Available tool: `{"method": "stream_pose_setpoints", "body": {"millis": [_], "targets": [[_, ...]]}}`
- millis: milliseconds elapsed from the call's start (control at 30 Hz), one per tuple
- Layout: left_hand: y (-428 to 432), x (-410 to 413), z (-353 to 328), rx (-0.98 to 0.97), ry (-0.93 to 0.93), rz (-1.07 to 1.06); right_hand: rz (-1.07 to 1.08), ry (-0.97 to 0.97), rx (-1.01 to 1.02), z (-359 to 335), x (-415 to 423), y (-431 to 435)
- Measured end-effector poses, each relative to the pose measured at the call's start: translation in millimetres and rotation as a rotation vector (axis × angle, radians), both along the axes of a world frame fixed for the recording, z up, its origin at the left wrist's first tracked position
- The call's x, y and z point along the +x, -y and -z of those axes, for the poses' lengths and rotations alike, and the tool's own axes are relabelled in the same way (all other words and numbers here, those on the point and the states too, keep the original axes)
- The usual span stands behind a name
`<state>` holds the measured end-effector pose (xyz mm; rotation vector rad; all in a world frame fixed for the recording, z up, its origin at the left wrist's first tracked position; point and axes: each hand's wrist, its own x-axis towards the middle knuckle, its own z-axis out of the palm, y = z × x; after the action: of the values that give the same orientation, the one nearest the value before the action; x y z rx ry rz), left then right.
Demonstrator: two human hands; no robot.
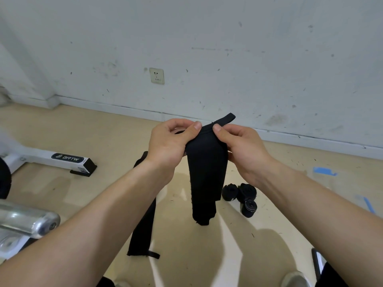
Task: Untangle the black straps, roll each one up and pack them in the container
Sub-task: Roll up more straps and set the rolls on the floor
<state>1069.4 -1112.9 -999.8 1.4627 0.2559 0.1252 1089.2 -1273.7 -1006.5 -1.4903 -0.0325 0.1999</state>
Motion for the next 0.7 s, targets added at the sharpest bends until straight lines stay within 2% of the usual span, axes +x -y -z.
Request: {"method": "stream_pose_setpoints", "body": {"millis": [233,567,700], "targets": [[-7.2,-2.6,-1.4,-0.003,-0.066,0.155,0.077,0.057,-0.067,3.5,0.3,3.1],[-6.1,-1.5,-2.5,-0.074,-0.076,0.071,0.025,0.028,-0.007,2.2,-2.0,-0.9],[-5.4,-2.3,-3.6,0.046,-0.052,0.102,0.037,0.039,-0.012,4.8,-2.3,-0.9]]}}
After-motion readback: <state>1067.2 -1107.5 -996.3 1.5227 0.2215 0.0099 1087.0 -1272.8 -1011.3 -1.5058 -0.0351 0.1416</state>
